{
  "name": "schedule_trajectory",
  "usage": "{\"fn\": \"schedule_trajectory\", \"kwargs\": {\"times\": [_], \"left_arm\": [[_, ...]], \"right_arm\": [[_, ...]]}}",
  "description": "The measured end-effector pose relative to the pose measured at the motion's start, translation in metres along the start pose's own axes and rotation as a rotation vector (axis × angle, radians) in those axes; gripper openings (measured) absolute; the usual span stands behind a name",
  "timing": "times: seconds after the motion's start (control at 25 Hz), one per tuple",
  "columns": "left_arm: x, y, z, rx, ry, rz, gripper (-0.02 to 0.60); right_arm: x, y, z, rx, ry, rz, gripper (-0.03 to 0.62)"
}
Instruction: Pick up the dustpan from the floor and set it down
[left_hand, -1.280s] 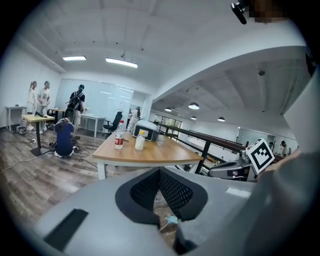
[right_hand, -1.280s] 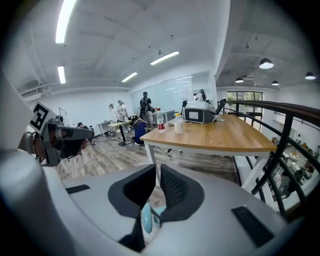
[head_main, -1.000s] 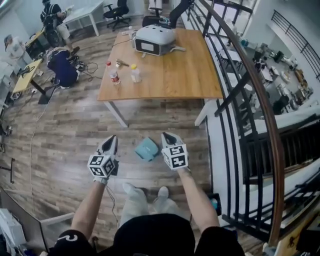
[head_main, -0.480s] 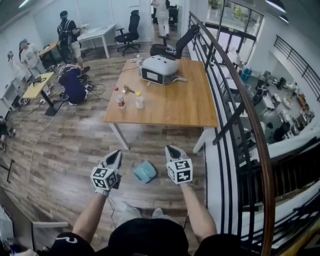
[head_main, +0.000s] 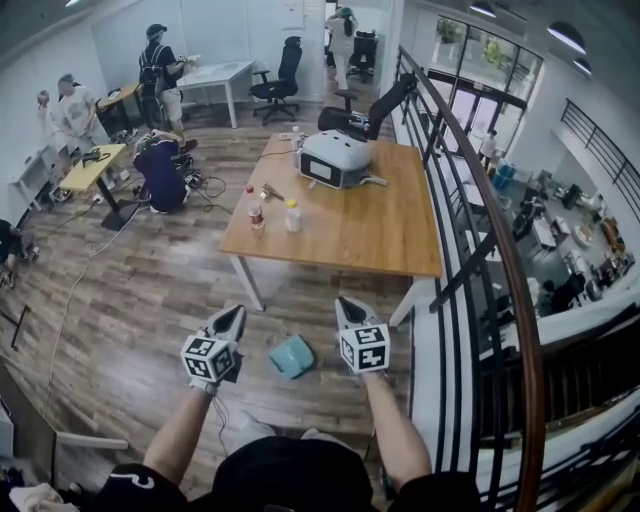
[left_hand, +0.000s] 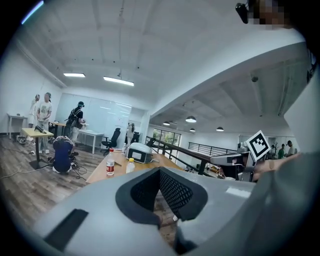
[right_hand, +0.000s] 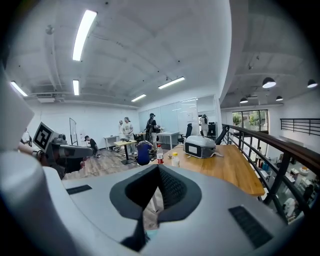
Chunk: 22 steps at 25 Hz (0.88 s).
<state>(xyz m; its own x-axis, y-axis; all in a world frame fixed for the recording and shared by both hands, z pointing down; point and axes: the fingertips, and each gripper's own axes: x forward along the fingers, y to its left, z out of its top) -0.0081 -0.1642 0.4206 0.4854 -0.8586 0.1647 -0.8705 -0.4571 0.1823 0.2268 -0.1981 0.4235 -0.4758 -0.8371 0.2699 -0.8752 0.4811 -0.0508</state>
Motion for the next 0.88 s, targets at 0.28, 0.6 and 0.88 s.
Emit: {"fn": "schedule_trajectory", "kwargs": {"times": [0.28, 0.6, 0.88], "left_arm": [[-0.014, 0.004, -0.002, -0.009, 0.002, 0.005, -0.003], [-0.019, 0.012, -0.001, -0.020, 0.003, 0.014, -0.003], [-0.019, 0.014, 0.002, -0.015, 0.002, 0.016, -0.003]], "right_arm": [[0.003, 0.015, 0.001, -0.008, 0.004, 0.014, -0.005], [0.008, 0.021, -0.001, -0.013, 0.019, 0.019, -0.005], [0.008, 0.023, 0.003, -0.025, 0.002, 0.030, -0.005]]}}
